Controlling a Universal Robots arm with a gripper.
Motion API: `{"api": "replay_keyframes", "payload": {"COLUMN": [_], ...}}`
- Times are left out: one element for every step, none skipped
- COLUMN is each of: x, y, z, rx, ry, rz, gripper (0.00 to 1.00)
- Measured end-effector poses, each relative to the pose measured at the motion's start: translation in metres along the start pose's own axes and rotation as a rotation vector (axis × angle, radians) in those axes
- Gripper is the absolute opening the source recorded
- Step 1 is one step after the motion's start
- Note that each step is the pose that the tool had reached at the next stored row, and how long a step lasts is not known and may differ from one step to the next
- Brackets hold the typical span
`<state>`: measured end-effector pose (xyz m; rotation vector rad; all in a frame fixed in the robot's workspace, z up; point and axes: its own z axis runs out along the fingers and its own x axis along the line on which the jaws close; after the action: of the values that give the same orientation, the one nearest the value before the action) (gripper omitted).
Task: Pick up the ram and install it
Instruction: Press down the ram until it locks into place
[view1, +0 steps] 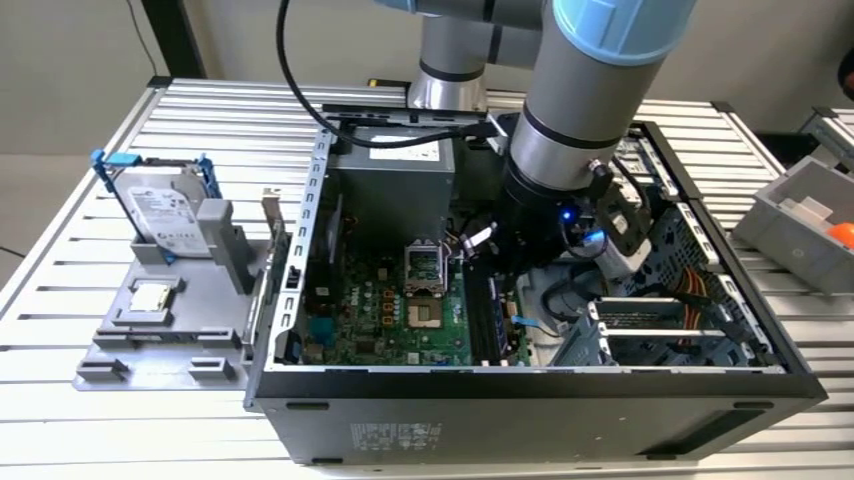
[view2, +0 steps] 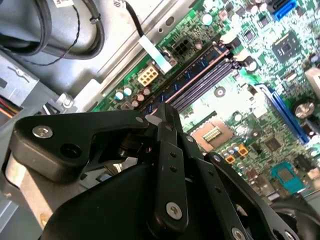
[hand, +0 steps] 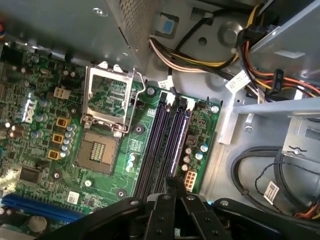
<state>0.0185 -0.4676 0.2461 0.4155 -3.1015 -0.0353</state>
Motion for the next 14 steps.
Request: {"api": "replay_keyframes", "payload": {"x": [0.0000, 0.0000, 0.0000, 0.0000, 0.0000, 0.0000, 0.0000, 0.0000, 0.0000, 0.0000, 0.0000, 0.0000, 0.0000, 0.0000], "y": [0.0000, 0.0000, 0.0000, 0.0000, 0.0000, 0.0001, 0.0001, 0.0000, 0.0000, 0.0001, 0.0000, 0.0000, 0.0000, 0.0000], "z": [0.0000, 0.0000, 0.0000, 0.0000, 0.0000, 0.0000, 0.0000, 0.0000, 0.0000, 0.0000, 0.0000, 0.0000, 0.0000, 0.0000], "rx": [0.0001, 0.0003, 0.0004, 0.0005, 0.0005, 0.0005, 0.0005, 0.0005, 0.0005, 0.0005, 0.0005, 0.0006, 0.0007, 0.0006], "ry": [-0.0002, -0.0001, 0.0001, 0.0002, 0.0003, 0.0004, 0.0004, 0.0004, 0.0004, 0.0004, 0.0004, 0.0005, 0.0005, 0.0006], "rz": [-0.011, -0.020, -0.027, -0.032, -0.036, -0.037, -0.037, -0.037, -0.037, -0.037, -0.038, -0.039, -0.042, -0.045], "gripper": [0.00, 0.00, 0.00, 0.00, 0.00, 0.00, 0.00, 0.00, 0.00, 0.00, 0.00, 0.00, 0.00, 0.00]}}
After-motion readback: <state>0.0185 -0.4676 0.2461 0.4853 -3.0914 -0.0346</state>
